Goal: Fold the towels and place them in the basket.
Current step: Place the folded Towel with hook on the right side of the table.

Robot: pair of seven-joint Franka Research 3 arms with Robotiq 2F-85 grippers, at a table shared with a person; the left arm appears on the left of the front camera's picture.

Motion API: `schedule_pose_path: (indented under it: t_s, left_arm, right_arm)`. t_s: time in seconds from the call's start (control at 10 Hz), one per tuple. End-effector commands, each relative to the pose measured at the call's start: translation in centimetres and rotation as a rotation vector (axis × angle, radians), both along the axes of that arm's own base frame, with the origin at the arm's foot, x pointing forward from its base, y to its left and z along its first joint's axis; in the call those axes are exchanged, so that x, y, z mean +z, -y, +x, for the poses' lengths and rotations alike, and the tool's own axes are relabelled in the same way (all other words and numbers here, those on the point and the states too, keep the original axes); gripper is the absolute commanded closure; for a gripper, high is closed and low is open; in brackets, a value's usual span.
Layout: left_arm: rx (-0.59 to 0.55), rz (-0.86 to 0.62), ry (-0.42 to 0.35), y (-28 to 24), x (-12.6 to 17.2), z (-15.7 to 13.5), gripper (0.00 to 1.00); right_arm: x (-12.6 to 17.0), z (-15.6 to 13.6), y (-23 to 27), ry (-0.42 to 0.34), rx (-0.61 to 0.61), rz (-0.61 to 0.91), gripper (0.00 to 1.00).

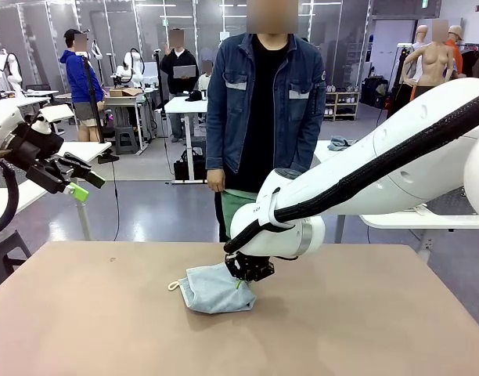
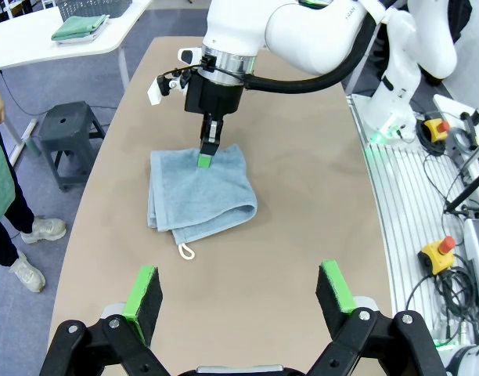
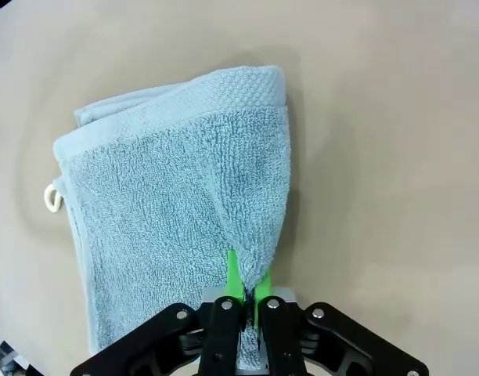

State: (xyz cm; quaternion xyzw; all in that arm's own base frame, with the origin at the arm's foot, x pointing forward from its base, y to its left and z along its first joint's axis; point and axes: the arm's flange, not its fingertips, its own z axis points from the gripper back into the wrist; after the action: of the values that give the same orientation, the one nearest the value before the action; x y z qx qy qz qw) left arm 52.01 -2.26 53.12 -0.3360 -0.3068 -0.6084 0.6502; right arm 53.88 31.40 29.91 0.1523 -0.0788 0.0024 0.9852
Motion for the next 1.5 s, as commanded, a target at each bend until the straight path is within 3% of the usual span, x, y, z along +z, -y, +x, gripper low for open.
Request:
schedule_pose_path:
  t_s: [0.0, 0.5, 0.7, 1.0, 1.4]
  left_arm:
    - [0.000, -0.001, 0.000, 0.0, 0.0, -0.1, 0.00]
    - [0.000, -0.001, 0.000, 0.0, 0.0, -0.1, 0.00]
    - [0.000, -0.001, 0.000, 0.0, 0.0, -0.1, 0.00]
    - [0.000, -0.001, 0.000, 0.0, 0.0, -0.1, 0.00]
    - [0.000, -0.001, 0.000, 0.0, 0.0, -0.1, 0.00]
  right_arm:
    - [0.0, 0.0, 0.0, -0.001, -0.002, 0.001, 0.97]
    - [0.0, 0.0, 0.0, 0.000, 0.000, 0.000, 0.94]
    - [-0.6, 0.6, 1.0, 0.039, 0.027, -0.021, 0.95]
    - [-2.9, 2.3, 5.5, 0.040, 0.016, -0.030, 0.95]
    - [-5.2, 4.4, 15.6, 0.038, -0.046, -0.025, 0.95]
